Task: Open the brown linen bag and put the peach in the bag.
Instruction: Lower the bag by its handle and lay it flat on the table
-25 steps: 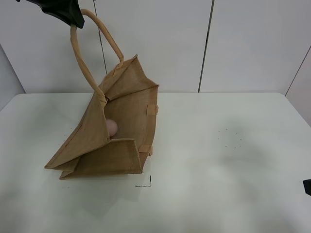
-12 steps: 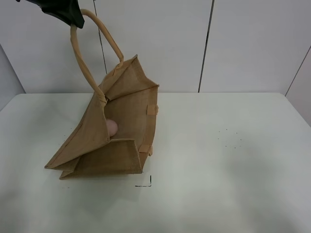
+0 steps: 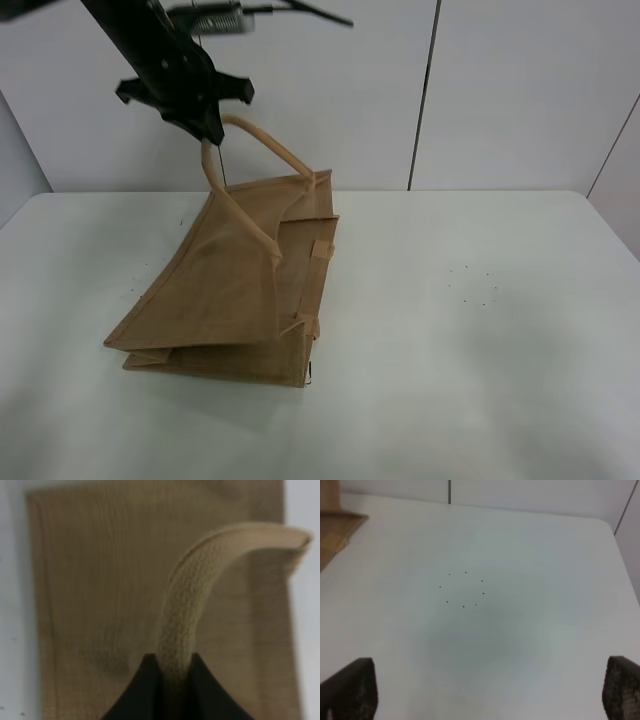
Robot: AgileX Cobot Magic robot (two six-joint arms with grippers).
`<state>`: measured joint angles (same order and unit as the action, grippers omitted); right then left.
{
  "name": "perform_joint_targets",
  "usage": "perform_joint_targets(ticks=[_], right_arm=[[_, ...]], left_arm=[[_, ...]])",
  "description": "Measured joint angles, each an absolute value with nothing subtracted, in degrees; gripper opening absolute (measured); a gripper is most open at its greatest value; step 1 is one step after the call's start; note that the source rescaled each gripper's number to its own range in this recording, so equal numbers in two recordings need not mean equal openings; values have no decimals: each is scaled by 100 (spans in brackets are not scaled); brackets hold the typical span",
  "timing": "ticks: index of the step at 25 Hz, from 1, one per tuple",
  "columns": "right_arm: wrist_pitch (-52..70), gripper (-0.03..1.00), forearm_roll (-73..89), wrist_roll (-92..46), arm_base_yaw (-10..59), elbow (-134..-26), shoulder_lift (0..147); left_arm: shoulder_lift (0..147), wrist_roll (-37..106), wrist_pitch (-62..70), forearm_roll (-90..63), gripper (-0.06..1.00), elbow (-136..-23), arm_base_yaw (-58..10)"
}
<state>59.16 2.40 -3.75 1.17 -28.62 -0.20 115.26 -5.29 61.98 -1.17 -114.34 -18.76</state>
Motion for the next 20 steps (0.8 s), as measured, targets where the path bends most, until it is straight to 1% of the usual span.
perform_joint_targets(ticks=[7,8,9,10,11,13,15,16,17,20], right_arm=[[5916,100,240,-375,117,-2862,-20],[5916,100,240,-375,117,-2862,-20],[5916,100,240,-375,117,-2862,-20],[5916,100,240,-375,117,-2862,-20],[5916,100,240,-375,117,-2862,-20],[5916,100,240,-375,117,-2862,-20],[5916,100,240,-375,117,-2862,-20],[5916,100,240,-375,117,-2862,-20],[5916,100,240,-375,117,-2862,-20],[5916,100,240,-375,117,-2862,-20]], left_arm=[[12687,-453,6120,-233,0,-11348,-1876],[12746,-447,6112,-240,2,-11348,-1876],[12783,-444,6100,-239,7,-11348,-1876],[12796,-435,6082,-239,16,-11348,-1876],[12796,-432,6053,-239,30,-11348,-1876],[12796,-427,6019,-245,64,-11348,-1876],[12796,-419,6024,-208,85,-11348,-1876],[12796,-407,6035,-148,91,-11348,-1876],[12796,-407,6048,-41,95,-11348,-1870],[12796,-407,6129,160,99,-11348,-1752]])
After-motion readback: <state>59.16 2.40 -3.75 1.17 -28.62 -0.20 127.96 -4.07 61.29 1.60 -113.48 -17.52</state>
